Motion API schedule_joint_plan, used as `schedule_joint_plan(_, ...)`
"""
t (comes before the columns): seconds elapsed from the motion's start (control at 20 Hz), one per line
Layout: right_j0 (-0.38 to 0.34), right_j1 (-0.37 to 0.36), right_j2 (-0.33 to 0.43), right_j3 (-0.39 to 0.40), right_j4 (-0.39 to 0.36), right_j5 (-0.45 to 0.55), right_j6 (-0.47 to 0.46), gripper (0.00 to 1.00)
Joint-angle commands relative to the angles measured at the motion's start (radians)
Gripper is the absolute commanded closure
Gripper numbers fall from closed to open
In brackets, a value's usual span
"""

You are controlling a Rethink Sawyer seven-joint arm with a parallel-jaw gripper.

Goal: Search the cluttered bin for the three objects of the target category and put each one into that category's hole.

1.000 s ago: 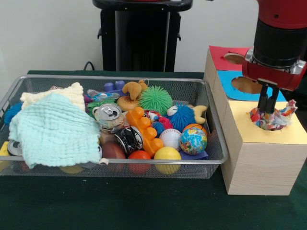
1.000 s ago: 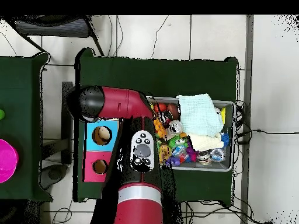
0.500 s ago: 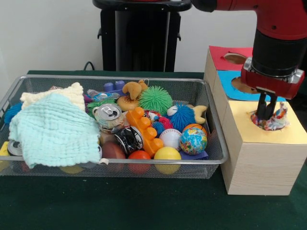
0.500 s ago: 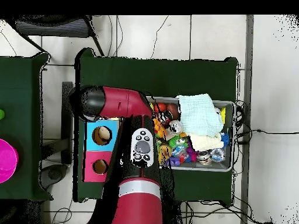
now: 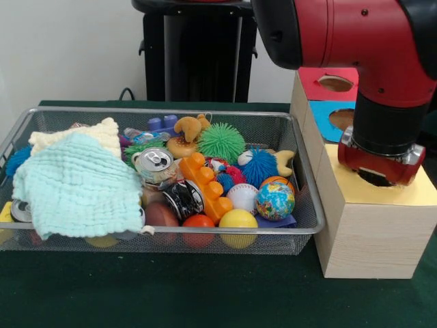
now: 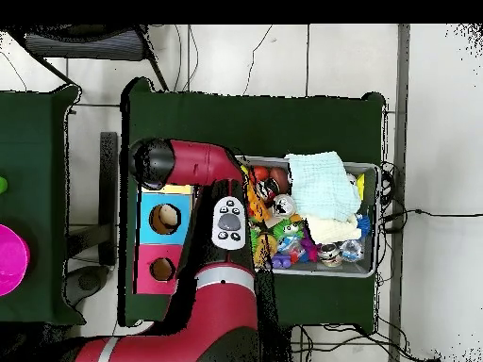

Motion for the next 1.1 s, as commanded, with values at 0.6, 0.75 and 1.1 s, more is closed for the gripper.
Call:
schedule_joint_plan(0.6,0.025,0.034,0.019,0.015,0.0,0.055,0.12,1.0)
schedule_joint_plan(0.75,0.056,-0.076,-0.027,0.03,-0.006,0.174,0.136,1.0)
schedule_joint_plan(1.1,0.054,-0.15,-0.024,-0.005,0.024,0.258,0.139,1.0)
